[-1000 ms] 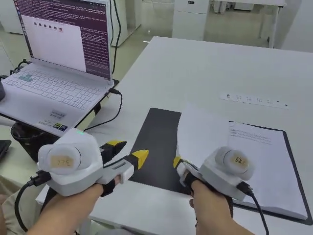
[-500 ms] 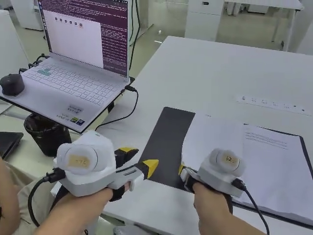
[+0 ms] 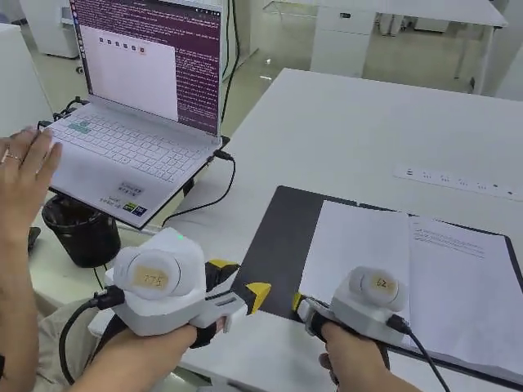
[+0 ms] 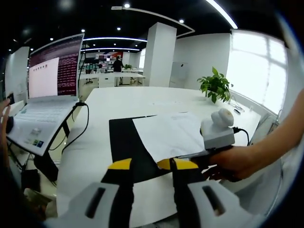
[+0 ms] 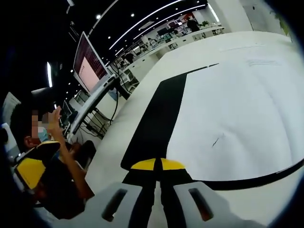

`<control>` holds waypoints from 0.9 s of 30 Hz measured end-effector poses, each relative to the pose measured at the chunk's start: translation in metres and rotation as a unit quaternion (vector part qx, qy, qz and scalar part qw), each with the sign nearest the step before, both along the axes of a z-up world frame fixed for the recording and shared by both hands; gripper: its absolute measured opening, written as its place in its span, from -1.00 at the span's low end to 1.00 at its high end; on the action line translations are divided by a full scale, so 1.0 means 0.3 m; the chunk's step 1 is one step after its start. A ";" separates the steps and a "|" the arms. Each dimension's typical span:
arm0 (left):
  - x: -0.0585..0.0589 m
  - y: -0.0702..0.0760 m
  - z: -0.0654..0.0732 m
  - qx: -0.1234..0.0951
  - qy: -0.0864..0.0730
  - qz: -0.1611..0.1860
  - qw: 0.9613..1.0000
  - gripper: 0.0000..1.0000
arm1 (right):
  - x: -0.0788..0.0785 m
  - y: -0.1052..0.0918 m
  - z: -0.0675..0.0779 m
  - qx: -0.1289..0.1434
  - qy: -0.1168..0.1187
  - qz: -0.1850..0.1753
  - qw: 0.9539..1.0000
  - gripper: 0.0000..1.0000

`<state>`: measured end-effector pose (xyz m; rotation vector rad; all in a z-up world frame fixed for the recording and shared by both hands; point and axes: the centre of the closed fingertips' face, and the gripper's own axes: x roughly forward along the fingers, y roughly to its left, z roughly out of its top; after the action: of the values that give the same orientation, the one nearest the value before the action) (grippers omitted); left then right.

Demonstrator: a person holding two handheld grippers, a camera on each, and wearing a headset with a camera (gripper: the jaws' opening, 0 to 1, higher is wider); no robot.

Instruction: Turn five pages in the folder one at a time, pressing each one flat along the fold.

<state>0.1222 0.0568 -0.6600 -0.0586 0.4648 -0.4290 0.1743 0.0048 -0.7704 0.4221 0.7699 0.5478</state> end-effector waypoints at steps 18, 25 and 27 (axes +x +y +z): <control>0.198 -0.257 -0.246 0.057 0.075 -0.061 0.994 -0.37 | 0.052 -0.321 0.138 0.019 -0.067 -0.090 0.994 -1.00; 0.245 -0.322 -0.372 0.094 0.089 -0.036 0.991 -0.37 | 0.070 -0.500 0.146 0.028 -0.069 -0.147 0.986 -1.00; 0.252 -0.322 -0.387 0.095 0.091 -0.023 0.991 -0.38 | 0.074 -0.544 0.140 0.029 -0.067 -0.160 0.984 -1.00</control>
<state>0.1978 -0.0397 -0.7762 0.0977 0.6861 -0.4239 0.1965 -0.1584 -0.7286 0.5450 0.5435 0.2934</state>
